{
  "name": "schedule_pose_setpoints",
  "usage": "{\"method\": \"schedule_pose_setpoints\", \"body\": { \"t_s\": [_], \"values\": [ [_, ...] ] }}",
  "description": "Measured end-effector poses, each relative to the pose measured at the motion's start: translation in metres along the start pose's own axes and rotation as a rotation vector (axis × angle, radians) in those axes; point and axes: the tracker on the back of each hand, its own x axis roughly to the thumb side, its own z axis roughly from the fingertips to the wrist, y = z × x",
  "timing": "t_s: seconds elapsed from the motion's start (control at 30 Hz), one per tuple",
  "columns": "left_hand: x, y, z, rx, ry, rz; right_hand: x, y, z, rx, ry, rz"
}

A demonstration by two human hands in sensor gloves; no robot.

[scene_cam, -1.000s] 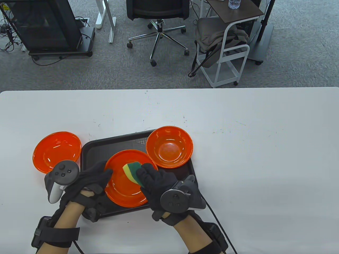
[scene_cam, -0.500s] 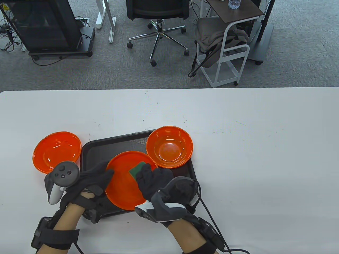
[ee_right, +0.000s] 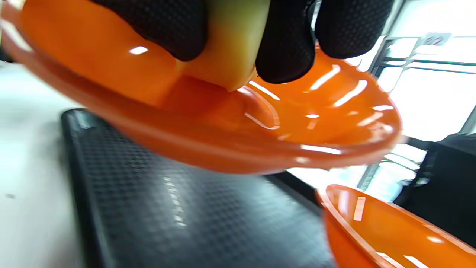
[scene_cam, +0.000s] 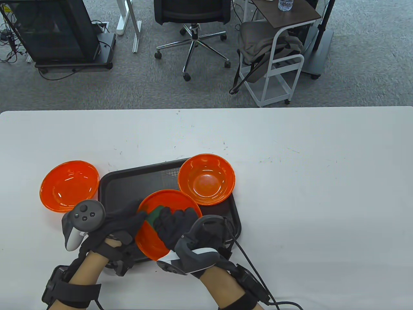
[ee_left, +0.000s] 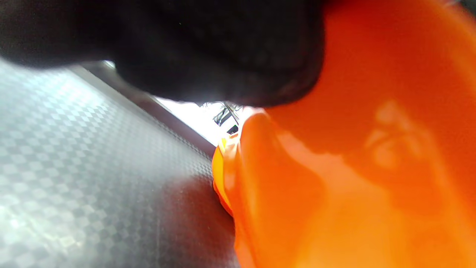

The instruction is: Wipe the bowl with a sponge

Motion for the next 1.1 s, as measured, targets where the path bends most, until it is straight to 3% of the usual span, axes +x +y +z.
{"method": "schedule_pose_setpoints", "body": {
  "t_s": [0.2, 0.4, 0.53, 0.8, 1.1],
  "values": [
    [-0.005, 0.012, 0.002, 0.062, 0.022, -0.019, 0.003, 0.000, 0.000, 0.059, -0.024, -0.050],
    [-0.008, 0.024, 0.005, 0.096, 0.035, -0.025, -0.002, 0.002, 0.000, 0.161, 0.075, 0.019],
    [-0.004, 0.021, 0.004, 0.060, 0.015, -0.036, -0.007, 0.003, 0.002, 0.186, 0.140, 0.063],
    [0.006, 0.008, 0.002, -0.037, -0.030, -0.026, -0.012, 0.001, 0.005, 0.088, 0.196, 0.114],
    [0.008, -0.001, 0.001, -0.055, -0.046, -0.037, -0.002, -0.001, 0.003, -0.051, 0.022, 0.008]
  ]
}}
